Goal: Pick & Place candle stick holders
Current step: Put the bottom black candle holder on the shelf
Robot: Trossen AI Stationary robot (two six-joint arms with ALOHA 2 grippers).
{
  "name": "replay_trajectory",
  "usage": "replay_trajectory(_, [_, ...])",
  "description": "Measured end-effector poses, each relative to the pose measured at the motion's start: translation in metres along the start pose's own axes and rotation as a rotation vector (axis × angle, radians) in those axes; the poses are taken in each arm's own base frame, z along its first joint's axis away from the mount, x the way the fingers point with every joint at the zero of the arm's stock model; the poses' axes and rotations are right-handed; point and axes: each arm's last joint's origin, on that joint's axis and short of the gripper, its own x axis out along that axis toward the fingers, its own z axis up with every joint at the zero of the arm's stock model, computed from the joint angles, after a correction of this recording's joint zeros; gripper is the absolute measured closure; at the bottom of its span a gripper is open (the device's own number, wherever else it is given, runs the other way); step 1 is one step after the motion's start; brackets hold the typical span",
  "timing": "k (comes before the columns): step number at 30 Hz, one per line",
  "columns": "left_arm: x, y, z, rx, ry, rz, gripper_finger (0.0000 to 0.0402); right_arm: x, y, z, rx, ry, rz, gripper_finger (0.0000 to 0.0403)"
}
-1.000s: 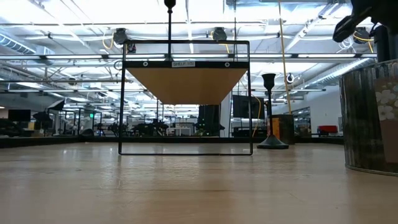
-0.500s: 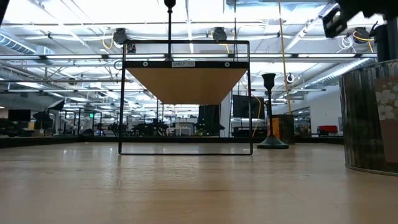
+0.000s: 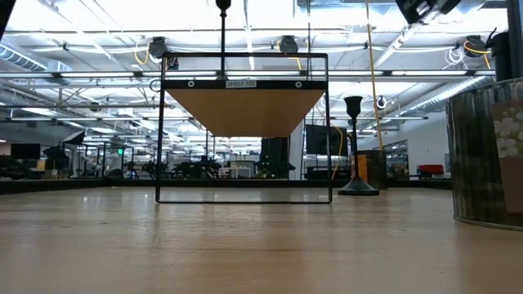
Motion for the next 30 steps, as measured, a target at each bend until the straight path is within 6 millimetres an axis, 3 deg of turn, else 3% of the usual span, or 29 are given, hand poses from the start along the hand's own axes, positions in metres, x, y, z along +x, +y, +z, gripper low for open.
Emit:
replay_trajectory(14, [0.000, 0.006, -0.001, 0.024, -0.002, 0.072, 0.0384, 0.055, 0.005, 0.046, 0.003, 0.185, -0.024, 0.0225])
replay_trajectory(22, [0.000, 0.006, 0.000, 0.059, -0.031, 0.077, 0.0384, 0.086, 0.004, 0.046, 0.013, 0.268, -0.038, 0.0212])
replay_trajectory(30, [0.000, 0.002, 0.002, 0.094, -0.053, 0.038, 0.0384, 0.102, 0.002, 0.043, 0.008, 0.270, -0.038, 0.0220])
